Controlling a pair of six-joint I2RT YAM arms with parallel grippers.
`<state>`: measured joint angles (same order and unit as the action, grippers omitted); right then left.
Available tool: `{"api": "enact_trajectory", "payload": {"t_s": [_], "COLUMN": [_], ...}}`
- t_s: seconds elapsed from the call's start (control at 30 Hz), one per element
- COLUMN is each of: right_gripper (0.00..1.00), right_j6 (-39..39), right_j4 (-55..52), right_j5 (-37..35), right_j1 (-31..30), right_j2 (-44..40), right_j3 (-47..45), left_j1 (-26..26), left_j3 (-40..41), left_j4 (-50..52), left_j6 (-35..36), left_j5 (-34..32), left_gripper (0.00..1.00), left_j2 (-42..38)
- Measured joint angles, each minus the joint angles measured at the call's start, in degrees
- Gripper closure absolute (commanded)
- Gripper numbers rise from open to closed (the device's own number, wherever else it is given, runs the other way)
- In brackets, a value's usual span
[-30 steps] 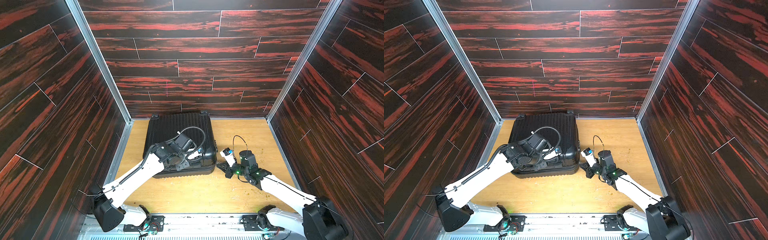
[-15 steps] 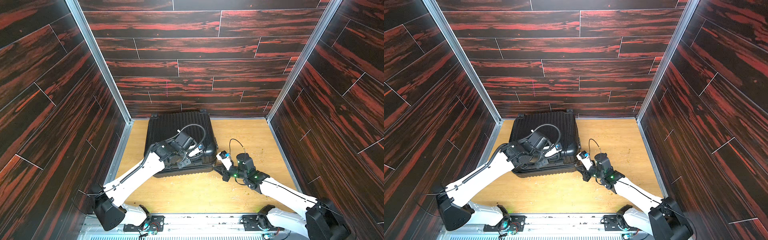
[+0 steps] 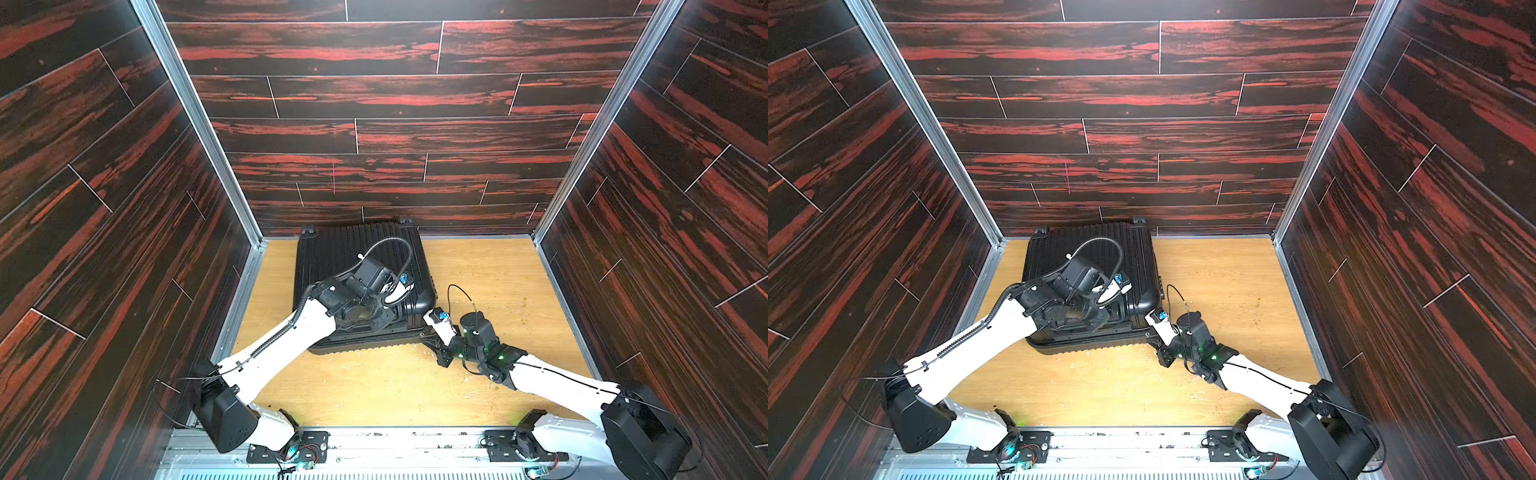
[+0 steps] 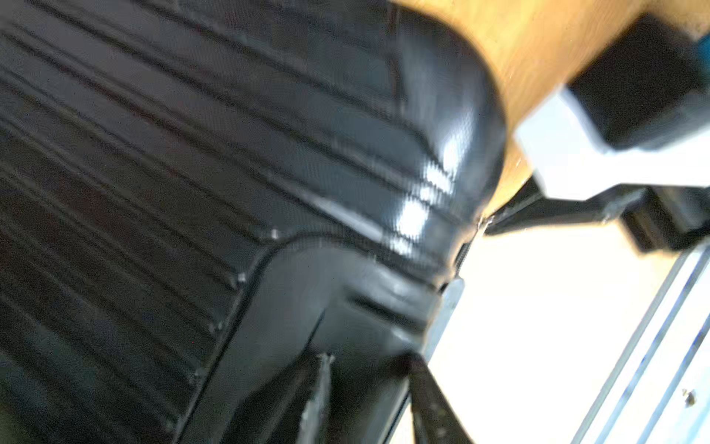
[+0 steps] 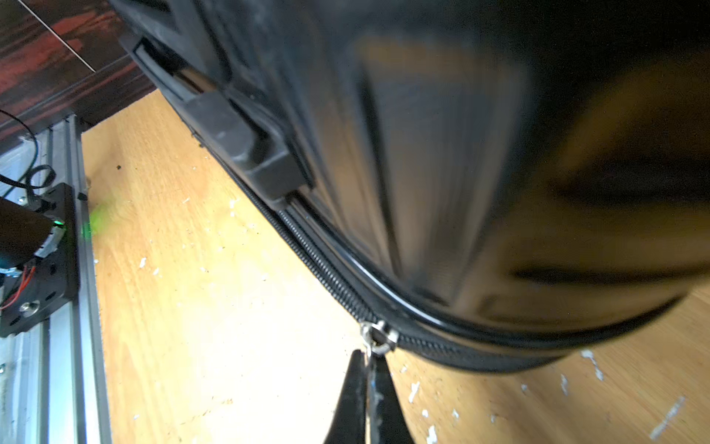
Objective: Close the suitcase zippers
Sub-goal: Zip the zipper on the suitcase.
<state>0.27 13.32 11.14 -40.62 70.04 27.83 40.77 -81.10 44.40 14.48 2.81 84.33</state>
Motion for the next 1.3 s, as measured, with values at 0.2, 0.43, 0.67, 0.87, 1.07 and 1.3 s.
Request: {"api": "enact_trajectory", "payload": {"t_s": [0.2,0.43,0.67,0.87,1.07,1.3], "right_gripper": [1.0,1.0,1.0,1.0,1.0,1.0], "right_j6": [-0.2,-0.4,-0.6,-0.6,-1.5,-2.1], "right_j4": [0.0,-0.2,0.1,0.0,-0.5,-0.7], "right_j5": [-1.5,-2.8,-3.3,-3.3,-3.2,-4.9], "right_j1": [-0.9,-1.3,-1.2,-1.2,-1.1,-0.7], "right_j2": [0.2,0.3,1.3,1.3,1.3,1.3], "right_j3": [0.0,0.0,0.8,0.9,0.9,0.9], "left_j1": [-2.2,-3.4,-5.8,-7.0,-6.9,-5.0], "left_j3": [-1.7,-1.4,1.6,1.9,1.5,-3.0], "left_j4": [-1.4,4.1,11.8,12.1,10.3,13.0], "left_j6": [1.5,7.6,12.6,14.7,17.4,19.1], "left_j5": [-2.2,-0.4,4.6,5.1,5.9,5.4], "left_gripper": [0.51,0.39,0.39,0.46,0.63,0.76], "left_j2": [2.0,-0.5,-3.2,-1.9,1.9,6.1]}}
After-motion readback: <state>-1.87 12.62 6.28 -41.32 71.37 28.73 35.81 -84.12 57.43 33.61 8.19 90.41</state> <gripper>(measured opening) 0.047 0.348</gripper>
